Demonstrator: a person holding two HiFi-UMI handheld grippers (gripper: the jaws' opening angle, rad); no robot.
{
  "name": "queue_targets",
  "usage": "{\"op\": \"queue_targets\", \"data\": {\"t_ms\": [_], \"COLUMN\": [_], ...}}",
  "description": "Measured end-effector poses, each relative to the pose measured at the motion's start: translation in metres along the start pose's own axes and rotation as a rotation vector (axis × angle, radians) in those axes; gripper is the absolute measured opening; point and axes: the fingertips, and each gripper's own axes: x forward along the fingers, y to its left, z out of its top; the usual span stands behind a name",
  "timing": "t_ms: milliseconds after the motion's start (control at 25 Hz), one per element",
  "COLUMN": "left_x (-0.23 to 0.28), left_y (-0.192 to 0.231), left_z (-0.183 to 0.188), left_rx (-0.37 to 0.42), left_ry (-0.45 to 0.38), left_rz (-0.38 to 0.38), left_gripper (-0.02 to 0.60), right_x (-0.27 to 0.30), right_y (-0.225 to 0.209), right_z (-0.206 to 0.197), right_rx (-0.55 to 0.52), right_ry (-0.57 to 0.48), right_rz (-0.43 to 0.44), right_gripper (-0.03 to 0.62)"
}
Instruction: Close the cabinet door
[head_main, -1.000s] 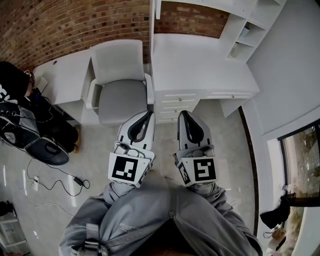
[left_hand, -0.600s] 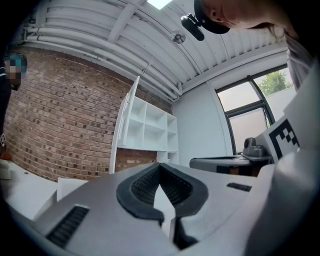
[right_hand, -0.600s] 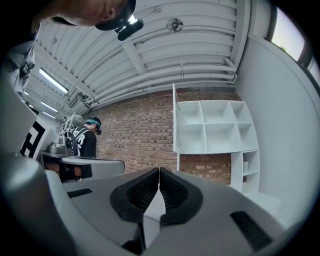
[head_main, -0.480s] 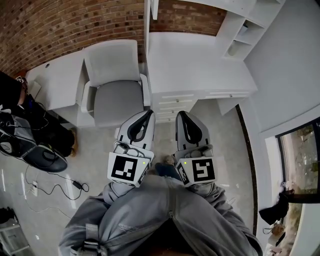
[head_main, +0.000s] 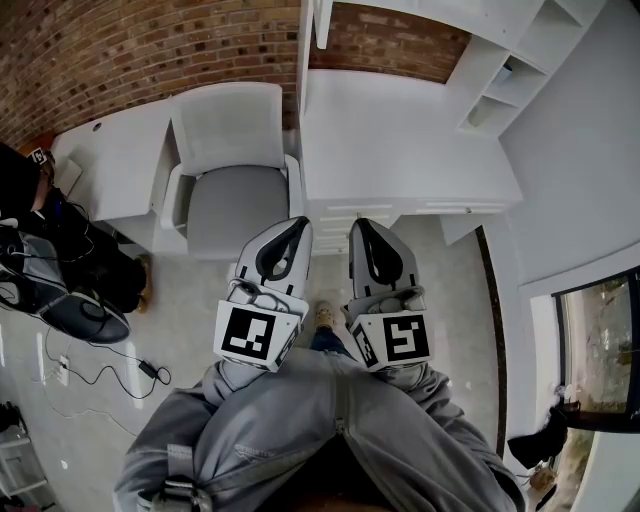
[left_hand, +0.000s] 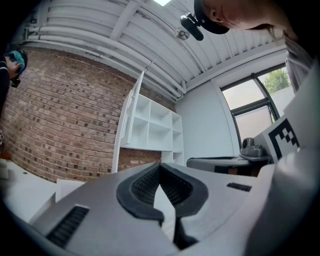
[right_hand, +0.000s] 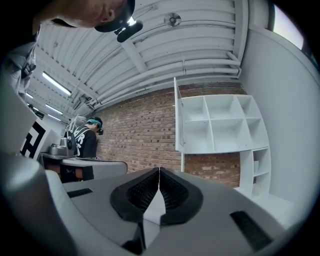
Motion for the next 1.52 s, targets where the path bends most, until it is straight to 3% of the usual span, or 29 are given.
{"op": "queue_targets", "data": {"t_ms": [720,1520], "left_x": [0.109,0.182], "left_y": [0.048,0.077], "left_z": [-0.007,-0.018], "left_rx": [-0.006,-0.003], "left_ry": [0.018,0.017], "left_rz": [0.09,0.211], "left_gripper": [0.006,0.006], "right_x": [0.107,0.182], "right_y": [-0.069,-0.126], "right_z": [-0.015,-0.032], "right_rx": [0.028,0.068], "right_ry": [0.0,-0.012], "right_rz": [0.107,0.223], "right_gripper": [0.028,0.028]}}
